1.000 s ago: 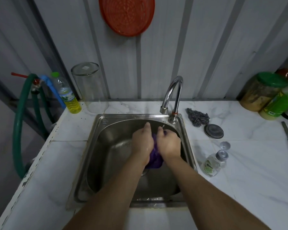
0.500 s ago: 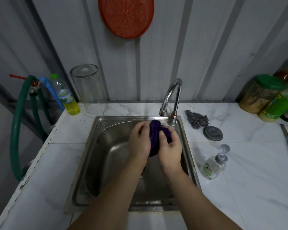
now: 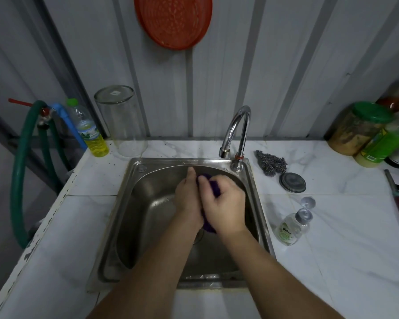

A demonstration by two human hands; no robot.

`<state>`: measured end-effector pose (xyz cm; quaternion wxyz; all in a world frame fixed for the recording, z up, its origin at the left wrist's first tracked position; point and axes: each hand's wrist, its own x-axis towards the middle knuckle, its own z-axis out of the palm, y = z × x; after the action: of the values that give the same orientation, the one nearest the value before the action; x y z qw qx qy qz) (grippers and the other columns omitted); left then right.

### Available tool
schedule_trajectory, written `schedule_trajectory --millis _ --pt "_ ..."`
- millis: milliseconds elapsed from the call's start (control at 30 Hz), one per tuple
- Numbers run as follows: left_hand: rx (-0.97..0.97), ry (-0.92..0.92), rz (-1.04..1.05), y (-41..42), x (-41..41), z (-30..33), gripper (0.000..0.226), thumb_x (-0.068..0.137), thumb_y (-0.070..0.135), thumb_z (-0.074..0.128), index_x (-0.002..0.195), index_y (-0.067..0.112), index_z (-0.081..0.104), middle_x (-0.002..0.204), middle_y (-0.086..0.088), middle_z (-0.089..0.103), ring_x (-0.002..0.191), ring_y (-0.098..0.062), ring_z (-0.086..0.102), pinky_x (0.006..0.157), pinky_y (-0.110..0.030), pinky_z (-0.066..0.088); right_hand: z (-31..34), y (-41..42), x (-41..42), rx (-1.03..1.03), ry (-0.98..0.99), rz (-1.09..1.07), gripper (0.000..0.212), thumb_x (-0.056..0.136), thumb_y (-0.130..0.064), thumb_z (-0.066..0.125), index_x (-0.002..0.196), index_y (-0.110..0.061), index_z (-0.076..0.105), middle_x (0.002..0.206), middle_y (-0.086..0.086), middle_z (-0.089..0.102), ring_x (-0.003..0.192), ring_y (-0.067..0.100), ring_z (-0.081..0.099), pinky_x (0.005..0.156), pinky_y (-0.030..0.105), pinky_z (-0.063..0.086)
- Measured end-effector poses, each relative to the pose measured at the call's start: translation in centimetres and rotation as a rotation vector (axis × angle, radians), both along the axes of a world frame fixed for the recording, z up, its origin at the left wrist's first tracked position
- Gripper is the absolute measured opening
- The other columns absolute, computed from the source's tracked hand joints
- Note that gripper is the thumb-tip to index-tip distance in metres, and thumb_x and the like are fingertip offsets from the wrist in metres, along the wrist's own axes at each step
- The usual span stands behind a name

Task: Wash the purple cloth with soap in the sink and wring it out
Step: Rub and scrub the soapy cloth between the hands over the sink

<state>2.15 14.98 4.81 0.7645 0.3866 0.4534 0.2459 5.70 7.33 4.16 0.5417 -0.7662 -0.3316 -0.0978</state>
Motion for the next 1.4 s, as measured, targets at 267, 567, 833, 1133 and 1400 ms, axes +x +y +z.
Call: schedule_trajectory --millis 267,567,833,1133,1400 --pt "0.187 0.319 -0.008 1.1 0.6 -0.2 0.046 0.105 0.041 0.047 0.072 0.012 0.062 0.079 -0.008 0.067 0.094 -0.034 0.069 0.089 -0.040 0.053 -1.0 -0.5 -0.3 -0.195 -0.095 0.054 0.038 0.099 -0.040 0.049 0.068 -0.019 0.054 0.066 -0.005 0.057 0.058 0.017 0.055 0.053 0.029 0.037" --pt "0.195 0.191 -0.072 0.4 0.9 -0.7 0.041 0.100 0.039 0.054 0.070 0.013 0.064 0.064 -0.004 0.063 0.075 -0.030 0.066 0.084 -0.047 0.058 -0.6 1.2 3.1 -0.408 0.363 -0.109 0.048 0.104 -0.048 0.037 0.064 -0.024 0.049 0.065 -0.001 0.062 0.064 0.023 0.063 0.058 0.031 0.044" --pt "0.332 0.264 -0.067 2.0 1.2 -0.1 0.045 0.106 0.032 0.047 0.071 0.007 0.060 0.064 -0.002 0.060 0.063 -0.021 0.059 0.059 -0.022 0.050 -1.1 1.7 0.6 -0.117 0.130 -0.045 0.051 0.100 -0.044 0.043 0.060 -0.015 0.052 0.057 -0.001 0.057 0.055 0.019 0.055 0.053 0.034 0.040" --pt "0.431 0.343 -0.037 2.2 1.8 -0.3 0.051 0.102 0.032 0.048 0.056 0.013 0.057 0.057 -0.003 0.060 0.064 -0.026 0.059 0.063 -0.034 0.042 -1.2 1.2 0.6 -0.081 0.258 -0.016 0.052 0.097 -0.050 0.042 0.059 -0.017 0.055 0.055 -0.002 0.059 0.054 0.017 0.058 0.053 0.032 0.046" --pt "0.154 0.107 -0.134 0.2 1.9 0.0 0.038 0.099 0.037 0.059 0.070 0.014 0.066 0.057 -0.001 0.068 0.062 -0.023 0.068 0.073 -0.043 0.060 -0.4 1.5 4.8 -0.236 0.578 -0.106 0.049 0.104 -0.043 0.045 0.065 -0.016 0.058 0.069 0.008 0.068 0.069 0.030 0.068 0.062 0.034 0.052"
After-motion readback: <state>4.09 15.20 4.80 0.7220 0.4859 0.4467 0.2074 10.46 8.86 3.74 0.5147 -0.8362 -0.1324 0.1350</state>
